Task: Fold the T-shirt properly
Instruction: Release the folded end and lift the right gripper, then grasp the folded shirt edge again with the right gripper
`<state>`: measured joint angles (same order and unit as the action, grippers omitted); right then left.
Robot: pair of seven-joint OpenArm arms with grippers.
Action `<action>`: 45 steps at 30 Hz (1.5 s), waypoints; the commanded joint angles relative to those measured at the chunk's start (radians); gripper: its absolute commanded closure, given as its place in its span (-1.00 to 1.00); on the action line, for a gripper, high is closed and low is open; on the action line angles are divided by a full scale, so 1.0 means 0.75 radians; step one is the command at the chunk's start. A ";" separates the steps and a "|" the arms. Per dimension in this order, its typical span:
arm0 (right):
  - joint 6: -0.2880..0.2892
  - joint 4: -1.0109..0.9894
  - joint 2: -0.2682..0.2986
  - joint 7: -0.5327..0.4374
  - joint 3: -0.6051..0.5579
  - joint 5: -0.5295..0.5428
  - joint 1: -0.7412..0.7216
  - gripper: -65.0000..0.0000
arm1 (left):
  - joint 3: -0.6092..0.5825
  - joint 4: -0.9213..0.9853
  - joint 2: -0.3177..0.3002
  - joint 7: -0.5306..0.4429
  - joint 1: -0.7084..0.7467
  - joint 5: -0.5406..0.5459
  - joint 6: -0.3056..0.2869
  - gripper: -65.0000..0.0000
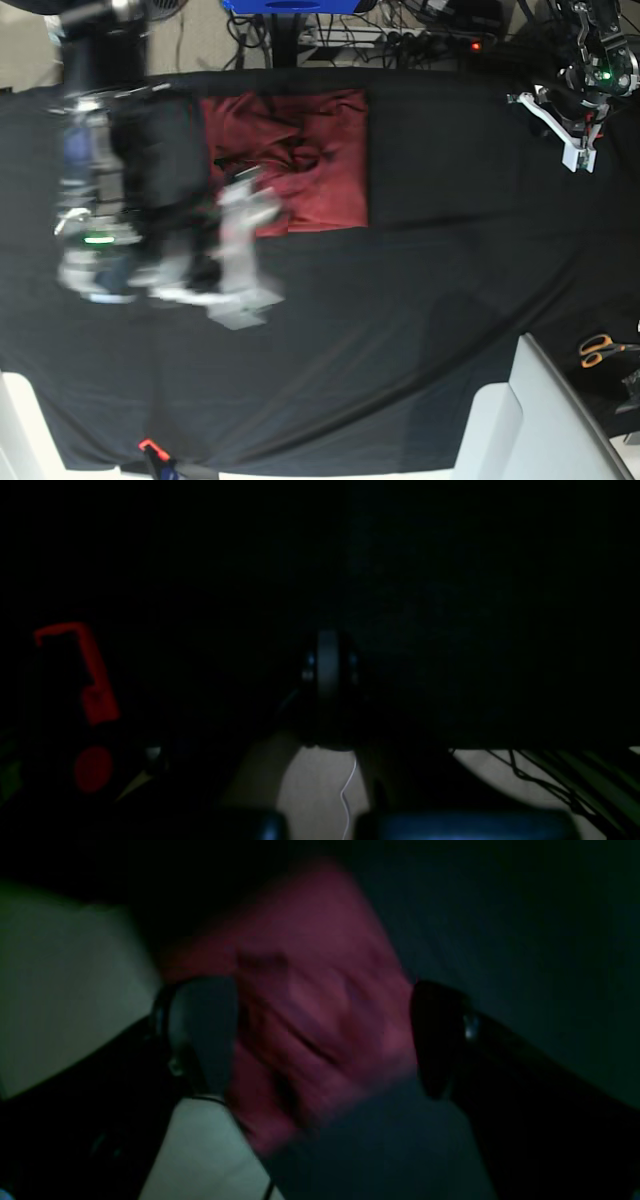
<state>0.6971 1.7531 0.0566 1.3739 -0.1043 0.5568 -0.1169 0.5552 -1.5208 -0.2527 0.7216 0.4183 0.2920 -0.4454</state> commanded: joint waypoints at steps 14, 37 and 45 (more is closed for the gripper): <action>0.001 -0.336 0.099 -0.143 0.197 0.034 0.110 0.99 | -0.003 -0.015 -0.016 -0.016 -0.025 0.013 0.002 1.00; 0.001 -0.325 -0.019 -0.135 -0.363 0.034 0.169 0.98 | 0.005 -0.015 -0.018 -0.016 -0.025 0.013 0.000 1.00; 0.001 -0.178 0.003 -0.131 -0.269 0.028 0.171 0.98 | 0.005 -0.017 -0.026 -0.016 -0.025 0.013 0.000 1.00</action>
<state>0.6964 1.6016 0.0502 1.2816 -0.3099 0.5701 0.0288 0.5518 -1.5185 -0.2527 0.7216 0.3992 0.2947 -0.4458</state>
